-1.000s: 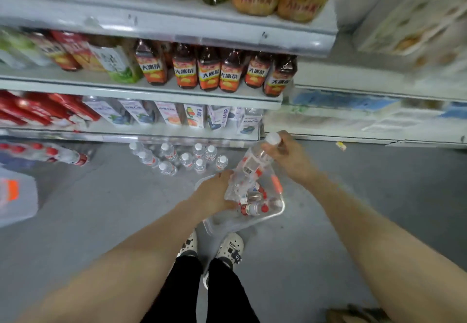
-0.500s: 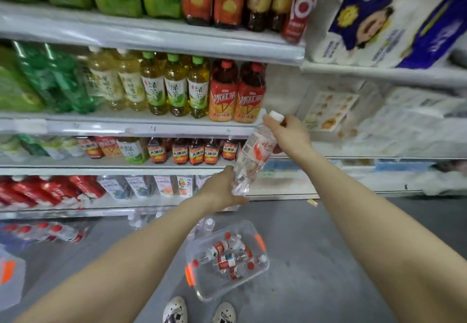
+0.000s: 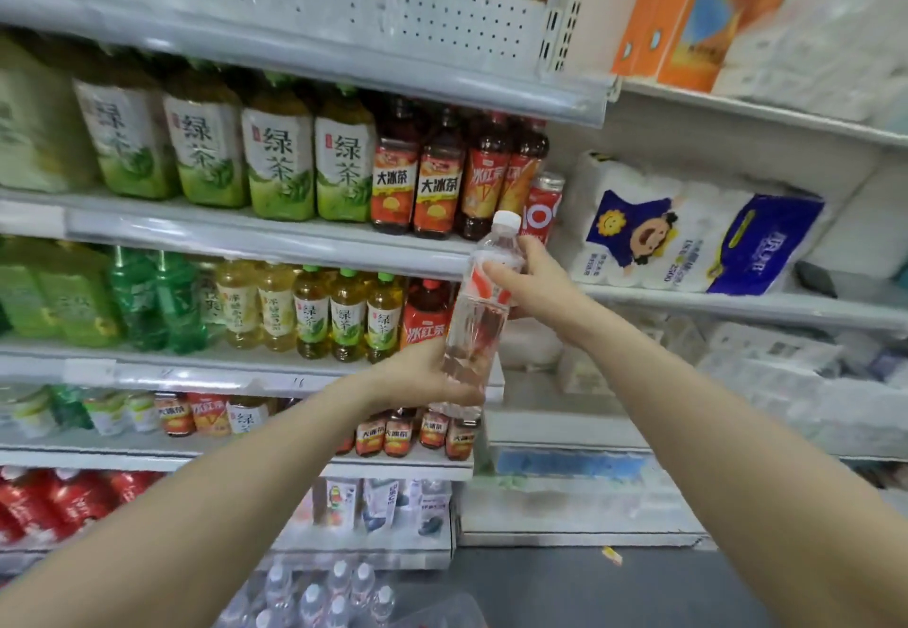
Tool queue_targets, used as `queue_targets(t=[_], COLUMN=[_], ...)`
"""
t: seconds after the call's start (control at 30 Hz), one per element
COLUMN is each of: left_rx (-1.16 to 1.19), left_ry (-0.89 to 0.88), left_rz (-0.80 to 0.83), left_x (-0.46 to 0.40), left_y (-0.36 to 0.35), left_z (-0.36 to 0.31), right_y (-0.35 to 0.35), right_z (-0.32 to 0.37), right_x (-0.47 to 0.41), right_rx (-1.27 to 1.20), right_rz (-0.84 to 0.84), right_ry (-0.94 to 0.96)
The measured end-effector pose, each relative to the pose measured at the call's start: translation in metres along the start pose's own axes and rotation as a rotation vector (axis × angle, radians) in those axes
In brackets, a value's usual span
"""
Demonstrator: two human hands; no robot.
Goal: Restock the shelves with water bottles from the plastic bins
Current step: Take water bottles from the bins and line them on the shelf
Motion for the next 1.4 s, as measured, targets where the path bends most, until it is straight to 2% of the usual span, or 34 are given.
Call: queue_targets(t=[0.1, 0.2, 0.33, 0.43, 0.6, 0.73, 0.87, 1.1, 1.4], left_rx=[-0.025, -0.165, -0.386, -0.426, -0.511, -0.553, -0.546, -0.529, -0.495], left_ry=[-0.040, -0.075, -0.125, -0.161, -0.124, -0.069, -0.009, 0.095, 0.161], left_rz=[0.022, -0.027, -0.332, -0.574, -0.779, -0.829, -0.780, -0.678, -0.611], left_x=[0.000, 0.005, 0.018, 0.024, 0.007, -0.030, -0.088, -0.162, -0.201], left_y=[0.036, 0.092, 0.198, 0.279, 0.378, 0.422, 0.447, 0.475, 0.479], left_z=[-0.034, -0.075, -0.126, -0.153, -0.172, -0.173, -0.161, -0.147, -0.139], right_y=[0.026, 0.054, 0.092, 0.122, 0.155, 0.152, 0.138, 0.114, 0.110], right_z=[0.046, 0.110, 0.194, 0.248, 0.302, 0.316, 0.304, 0.285, 0.272], right_x=[-0.020, -0.044, -0.081, -0.111, -0.168, -0.210, -0.260, -0.337, -0.386], right_rx=[0.053, 0.163, 0.172, 0.096, 0.117, 0.150, 0.247, 0.273, 0.335], right_rz=[-0.048, -0.087, -0.160, -0.264, -0.419, -0.495, -0.574, -0.553, -0.528], right_ry=[0.101, 0.227, 0.330, 0.396, 0.434, 0.448, 0.411, 0.390, 0.382])
Point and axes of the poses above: each hand's wrist, its own x-axis away from the middle knuckle, its own y-axis out of the back of the hand, z = x × y, the point moved 9 cm from there along -x, towards the middle knuckle, and after that the axes turned 7 degrees about y, right-handed, at the moved point
